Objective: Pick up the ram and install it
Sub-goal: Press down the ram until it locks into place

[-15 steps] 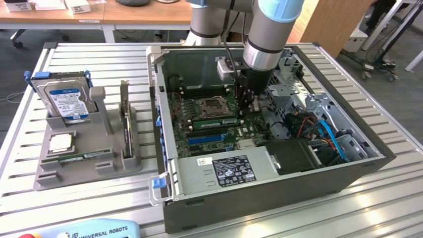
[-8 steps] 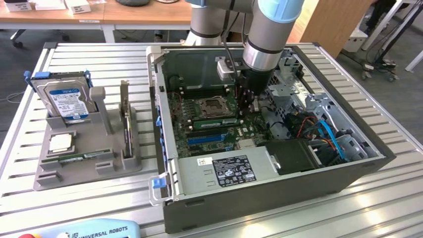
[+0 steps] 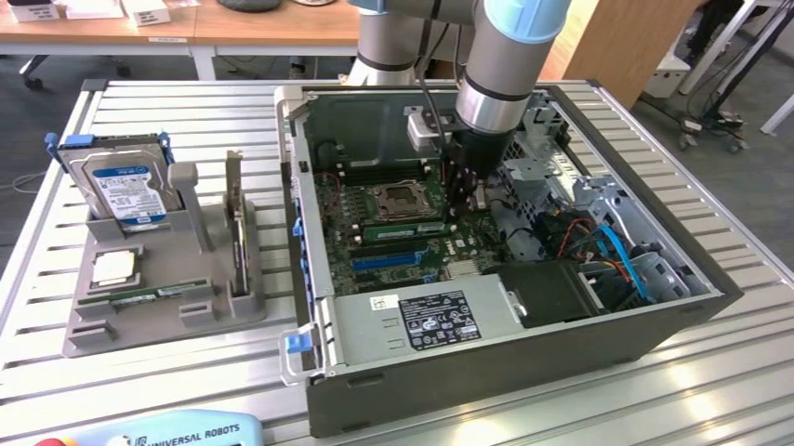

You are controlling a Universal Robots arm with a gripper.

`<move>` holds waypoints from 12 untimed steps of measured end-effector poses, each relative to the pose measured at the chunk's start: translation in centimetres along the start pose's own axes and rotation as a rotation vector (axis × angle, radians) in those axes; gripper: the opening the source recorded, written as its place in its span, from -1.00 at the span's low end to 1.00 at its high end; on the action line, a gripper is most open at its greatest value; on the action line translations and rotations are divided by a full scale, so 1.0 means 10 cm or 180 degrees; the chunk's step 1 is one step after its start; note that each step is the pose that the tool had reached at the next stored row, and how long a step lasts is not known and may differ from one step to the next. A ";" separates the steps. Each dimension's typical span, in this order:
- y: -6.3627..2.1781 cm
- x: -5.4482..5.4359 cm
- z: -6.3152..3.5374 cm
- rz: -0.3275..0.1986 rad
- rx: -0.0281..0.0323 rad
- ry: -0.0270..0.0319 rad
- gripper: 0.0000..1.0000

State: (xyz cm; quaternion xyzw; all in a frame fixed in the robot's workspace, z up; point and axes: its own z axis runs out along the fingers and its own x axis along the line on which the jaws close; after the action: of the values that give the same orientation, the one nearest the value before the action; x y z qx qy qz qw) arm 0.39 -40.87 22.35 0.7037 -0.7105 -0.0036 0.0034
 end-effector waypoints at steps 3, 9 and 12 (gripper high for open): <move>0.000 0.00 0.000 0.0000 0.0000 0.0000 -0.80; 0.000 0.00 0.007 0.0000 0.0000 0.0000 -0.80; 0.000 0.00 0.007 0.0000 0.0000 0.0000 -0.80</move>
State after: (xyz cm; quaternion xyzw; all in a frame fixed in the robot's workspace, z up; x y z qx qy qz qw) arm 0.39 -40.87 22.28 0.7036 -0.7105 -0.0036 0.0034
